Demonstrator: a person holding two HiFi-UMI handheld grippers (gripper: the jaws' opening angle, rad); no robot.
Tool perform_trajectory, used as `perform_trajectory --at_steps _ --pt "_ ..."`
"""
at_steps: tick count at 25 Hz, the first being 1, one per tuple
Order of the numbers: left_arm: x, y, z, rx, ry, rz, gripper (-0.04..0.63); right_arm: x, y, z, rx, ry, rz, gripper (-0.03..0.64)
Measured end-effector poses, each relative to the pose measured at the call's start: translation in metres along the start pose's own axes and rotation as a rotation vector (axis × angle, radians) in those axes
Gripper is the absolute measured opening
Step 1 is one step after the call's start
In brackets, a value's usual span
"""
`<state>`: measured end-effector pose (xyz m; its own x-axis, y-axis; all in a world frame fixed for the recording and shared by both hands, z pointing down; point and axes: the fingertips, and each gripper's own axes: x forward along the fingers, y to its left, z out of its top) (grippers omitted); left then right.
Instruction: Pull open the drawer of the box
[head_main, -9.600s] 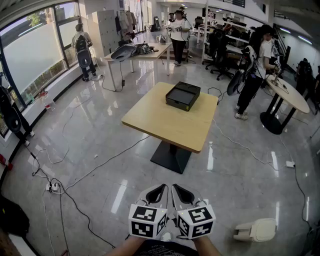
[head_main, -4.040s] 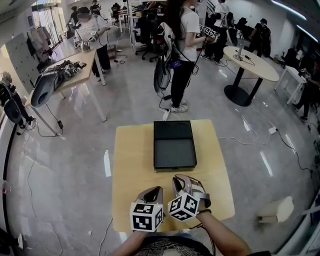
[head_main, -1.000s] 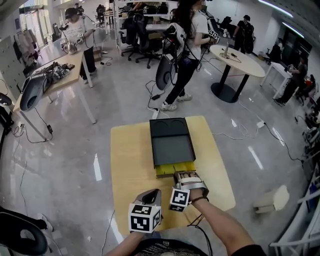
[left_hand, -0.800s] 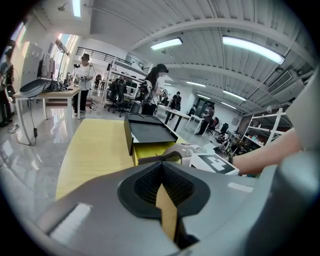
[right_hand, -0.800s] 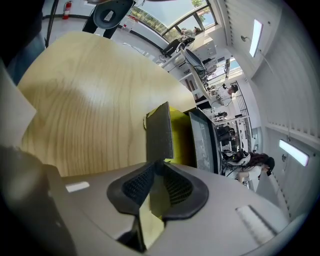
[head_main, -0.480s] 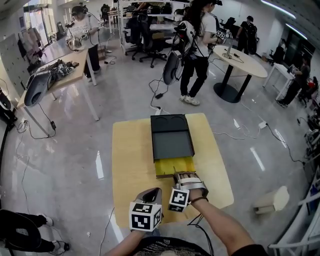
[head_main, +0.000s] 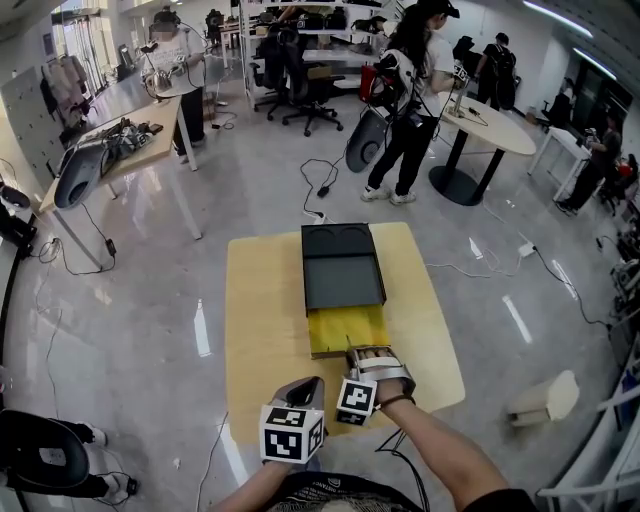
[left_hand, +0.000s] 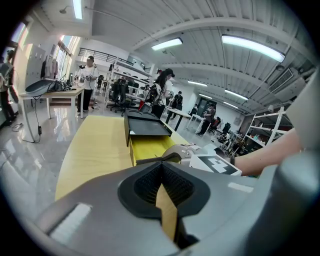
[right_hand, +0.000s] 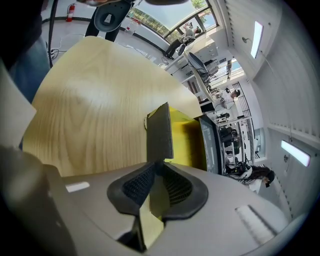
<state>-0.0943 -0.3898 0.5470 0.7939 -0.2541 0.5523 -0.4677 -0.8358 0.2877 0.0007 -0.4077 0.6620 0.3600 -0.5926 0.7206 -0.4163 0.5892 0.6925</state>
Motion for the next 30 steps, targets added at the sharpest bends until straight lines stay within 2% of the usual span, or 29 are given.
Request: perform_trajectory --at_steps 6,11,23,30 --pt "0.001 -0.024 -0.01 -0.008 -0.011 0.019 0.012 -0.012 0.018 -0.023 -0.005 -0.003 0.009 0.061" --pt "-0.031 -0.021 -0.026 -0.015 -0.018 0.031 0.014 -0.036 0.04 -0.003 -0.007 -0.008 0.011 0.06" --pt "-0.049 -0.078 -0.043 -0.008 -0.024 0.052 0.014 -0.08 0.072 -0.037 -0.014 -0.024 0.014 0.058" --pt "-0.063 -0.101 -0.068 -0.01 -0.029 0.064 0.013 -0.102 0.103 -0.046 -0.015 -0.032 0.021 0.058"
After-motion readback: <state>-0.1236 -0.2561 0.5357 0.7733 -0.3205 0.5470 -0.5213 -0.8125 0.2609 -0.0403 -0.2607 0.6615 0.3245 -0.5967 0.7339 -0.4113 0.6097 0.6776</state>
